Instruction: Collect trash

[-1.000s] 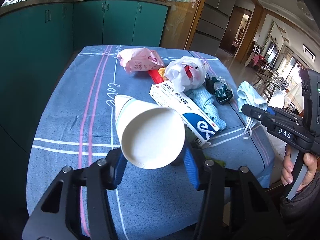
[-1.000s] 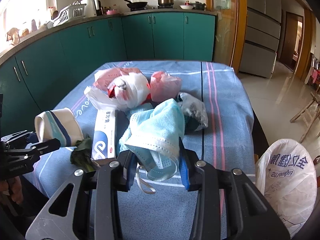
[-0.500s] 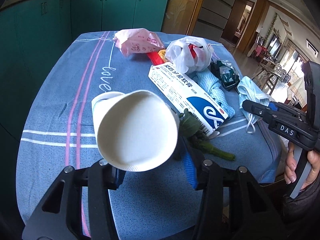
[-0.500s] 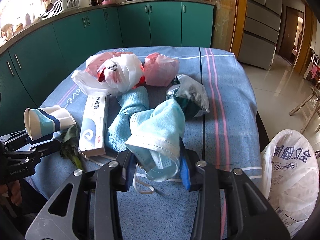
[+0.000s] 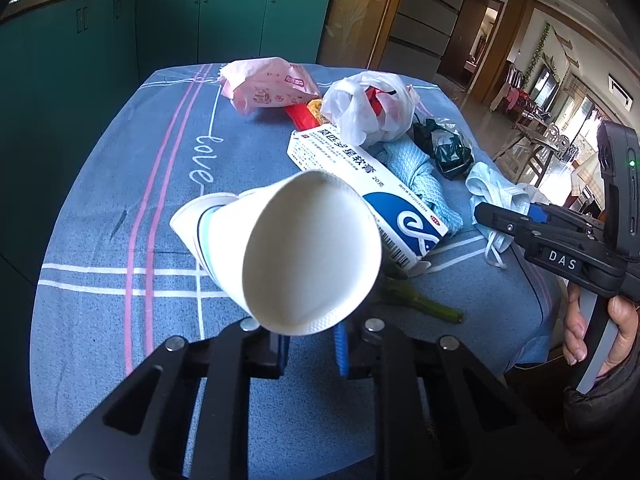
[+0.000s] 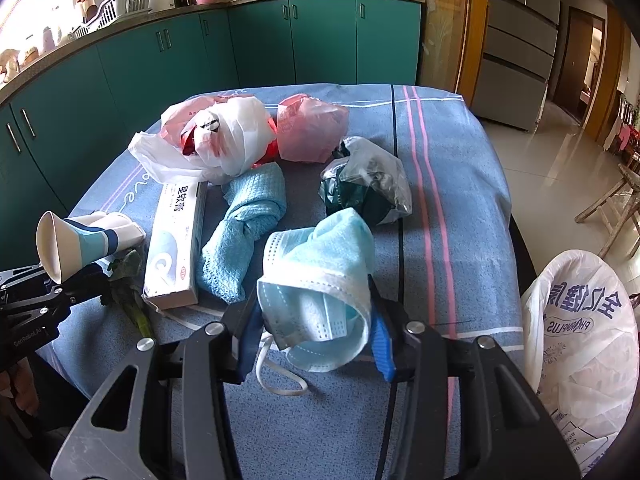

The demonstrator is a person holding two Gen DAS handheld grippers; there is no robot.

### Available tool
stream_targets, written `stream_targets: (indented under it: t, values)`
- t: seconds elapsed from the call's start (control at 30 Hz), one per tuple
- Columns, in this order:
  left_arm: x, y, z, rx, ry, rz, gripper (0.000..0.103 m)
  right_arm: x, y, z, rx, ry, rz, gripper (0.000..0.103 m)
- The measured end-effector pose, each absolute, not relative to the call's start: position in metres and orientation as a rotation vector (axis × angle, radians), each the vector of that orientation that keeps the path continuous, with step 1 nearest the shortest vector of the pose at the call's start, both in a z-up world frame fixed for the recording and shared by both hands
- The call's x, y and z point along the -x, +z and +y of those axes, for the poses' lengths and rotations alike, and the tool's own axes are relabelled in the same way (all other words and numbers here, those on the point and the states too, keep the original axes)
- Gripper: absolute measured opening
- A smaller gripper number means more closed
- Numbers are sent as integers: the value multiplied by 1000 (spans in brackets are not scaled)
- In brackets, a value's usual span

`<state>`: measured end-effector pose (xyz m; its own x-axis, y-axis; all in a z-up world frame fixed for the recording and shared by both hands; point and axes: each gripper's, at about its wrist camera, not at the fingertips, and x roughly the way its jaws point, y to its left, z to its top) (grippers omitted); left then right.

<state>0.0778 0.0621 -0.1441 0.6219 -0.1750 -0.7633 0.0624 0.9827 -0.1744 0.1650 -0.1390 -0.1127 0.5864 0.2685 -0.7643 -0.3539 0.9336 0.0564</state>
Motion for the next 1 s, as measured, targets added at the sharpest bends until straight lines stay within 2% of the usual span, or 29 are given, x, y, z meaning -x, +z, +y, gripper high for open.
stream_targets:
  t: [0.17, 0.23, 0.33, 0.47, 0.5, 0.53, 0.6, 0.63, 0.7, 1.0]
  values:
    - [-78, -146, 60, 130, -128, 897, 26, -165, -114, -139, 106, 363, 873, 50]
    - [-78, -147, 60, 125, -114, 895, 36, -165, -116, -140, 105, 362, 877, 50]
    - [-78, -147, 64, 137, -105, 896, 45, -165, -118, -141, 103, 359, 882, 50]
    - [-78, -148, 68, 150, -99, 896, 49, -165, -119, -139, 110, 360, 882, 50]
    - [-78, -148, 68, 150, -94, 895, 53, -164, -119, -139, 111, 361, 882, 50]
    - [-77, -147, 69, 148, -87, 893, 62, -164, -119, -139, 110, 362, 882, 50]
    - [-76, -146, 72, 159, -79, 886, 70, -163, -119, -138, 112, 364, 876, 50]
    - [-76, -146, 73, 173, -85, 887, 71, -162, -117, -138, 111, 368, 869, 49]
    - [-75, -146, 75, 183, -85, 890, 72, -159, -114, -138, 109, 373, 855, 36]
    - [-71, -140, 82, 204, -68, 871, 75, -151, -90, -148, 61, 393, 791, 33]
